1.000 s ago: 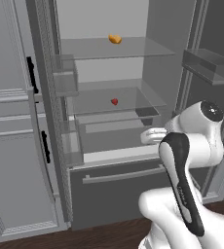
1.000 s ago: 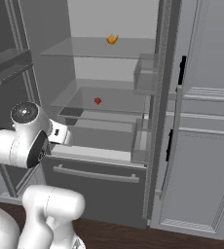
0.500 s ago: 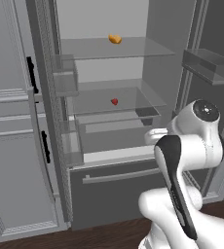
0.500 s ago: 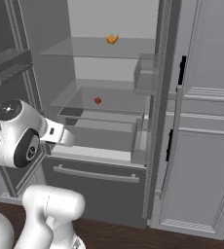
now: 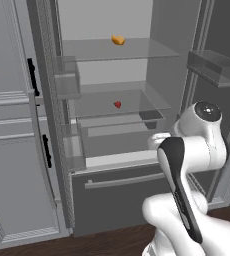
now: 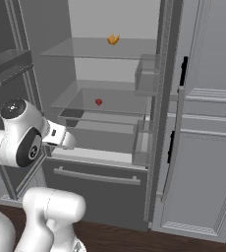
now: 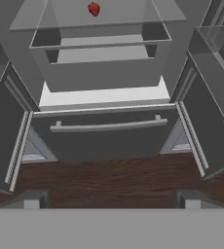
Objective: Take the strawberry from the fridge and place it on top of the pancake, located on the dining counter.
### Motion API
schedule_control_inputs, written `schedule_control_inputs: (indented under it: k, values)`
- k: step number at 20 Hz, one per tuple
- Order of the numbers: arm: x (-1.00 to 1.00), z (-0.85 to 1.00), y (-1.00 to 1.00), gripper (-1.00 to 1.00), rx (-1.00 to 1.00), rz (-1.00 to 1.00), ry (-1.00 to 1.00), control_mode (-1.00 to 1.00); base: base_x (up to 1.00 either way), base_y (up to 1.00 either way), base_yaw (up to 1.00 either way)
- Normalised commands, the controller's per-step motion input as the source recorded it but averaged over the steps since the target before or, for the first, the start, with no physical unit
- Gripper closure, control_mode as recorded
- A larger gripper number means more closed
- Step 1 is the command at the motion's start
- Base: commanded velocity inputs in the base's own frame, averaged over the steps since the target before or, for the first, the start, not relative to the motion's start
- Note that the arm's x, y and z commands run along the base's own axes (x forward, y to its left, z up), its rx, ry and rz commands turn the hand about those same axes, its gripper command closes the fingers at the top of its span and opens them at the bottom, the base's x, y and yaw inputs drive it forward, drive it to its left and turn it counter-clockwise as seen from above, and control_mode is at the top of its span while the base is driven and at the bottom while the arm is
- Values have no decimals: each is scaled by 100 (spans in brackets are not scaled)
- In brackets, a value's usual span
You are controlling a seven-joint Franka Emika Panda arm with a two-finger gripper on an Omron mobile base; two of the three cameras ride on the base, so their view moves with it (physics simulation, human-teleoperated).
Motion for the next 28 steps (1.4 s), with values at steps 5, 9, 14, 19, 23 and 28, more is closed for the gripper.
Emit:
schedule_control_inputs:
  k: [5,9,14,19,23,28]
  values:
    - [27,0,0,-100,0,0,6,100,19,0,0]
    - [0,0,0,-100,0,0,0,100,52,0,0]
    - [0,0,0,-100,0,0,0,100,44,0,0]
    - [0,0,0,-100,0,0,0,100,53,0,0]
    - [0,0,0,-100,0,0,0,100,61,2,0]
    - [0,0,0,-100,0,0,0,100,57,0,0]
